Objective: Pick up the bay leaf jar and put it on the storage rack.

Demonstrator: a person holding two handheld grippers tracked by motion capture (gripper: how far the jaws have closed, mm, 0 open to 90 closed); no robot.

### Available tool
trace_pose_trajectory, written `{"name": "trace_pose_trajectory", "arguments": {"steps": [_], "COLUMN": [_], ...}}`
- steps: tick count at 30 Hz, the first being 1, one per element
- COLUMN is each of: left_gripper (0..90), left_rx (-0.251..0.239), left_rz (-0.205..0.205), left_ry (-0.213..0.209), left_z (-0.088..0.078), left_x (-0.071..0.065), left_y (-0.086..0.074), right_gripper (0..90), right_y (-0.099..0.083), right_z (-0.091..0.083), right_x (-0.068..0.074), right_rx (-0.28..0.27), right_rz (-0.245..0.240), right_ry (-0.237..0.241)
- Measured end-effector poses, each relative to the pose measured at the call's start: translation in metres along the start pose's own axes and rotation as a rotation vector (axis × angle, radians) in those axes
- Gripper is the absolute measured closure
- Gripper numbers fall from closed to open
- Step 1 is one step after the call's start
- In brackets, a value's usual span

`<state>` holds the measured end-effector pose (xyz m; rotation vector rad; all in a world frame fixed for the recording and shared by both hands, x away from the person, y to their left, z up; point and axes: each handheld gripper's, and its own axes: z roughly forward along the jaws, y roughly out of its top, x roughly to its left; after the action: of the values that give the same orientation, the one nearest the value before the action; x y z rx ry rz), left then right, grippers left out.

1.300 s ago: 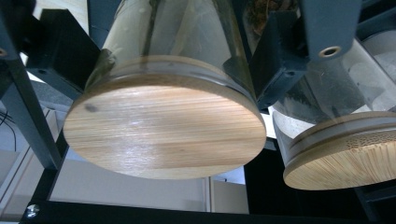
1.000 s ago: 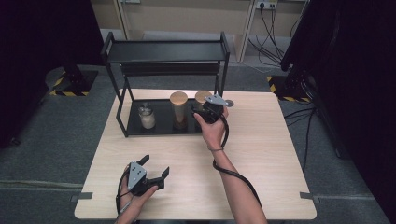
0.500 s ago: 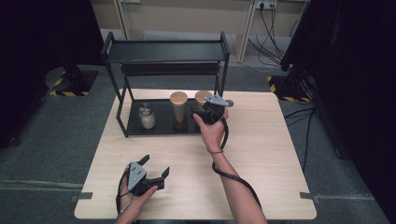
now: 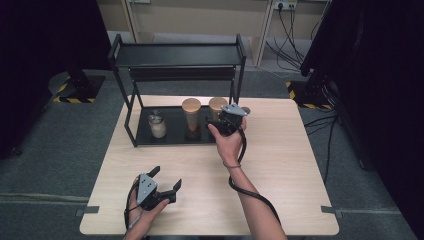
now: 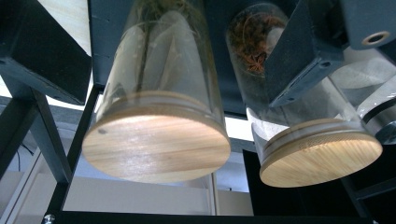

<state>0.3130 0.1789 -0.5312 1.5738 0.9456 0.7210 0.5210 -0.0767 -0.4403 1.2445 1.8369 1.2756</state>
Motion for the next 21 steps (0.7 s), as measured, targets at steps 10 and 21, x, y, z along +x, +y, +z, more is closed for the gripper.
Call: {"name": "trace_pose_trajectory", "arguments": {"steps": [10,21], "left_gripper": [7.8,7.8], "left_rx": [0.003,0.001], "left_rz": [-0.001,0.0], "left_ry": [0.0,0.001], "left_z": [0.0,0.0], "left_x": [0.0,0.0], "left_y": [0.0,0.0], "right_gripper": [7.5,7.4], "right_y": [-0.003,-0.003], "right_z": [-0.011,-0.02], "right_x": [-0.002,-0.002], "right_rx": [-0.001,-0.004], "right_rz": [-0.01,-0.015], "right_ry": [0.01,0.02]}}
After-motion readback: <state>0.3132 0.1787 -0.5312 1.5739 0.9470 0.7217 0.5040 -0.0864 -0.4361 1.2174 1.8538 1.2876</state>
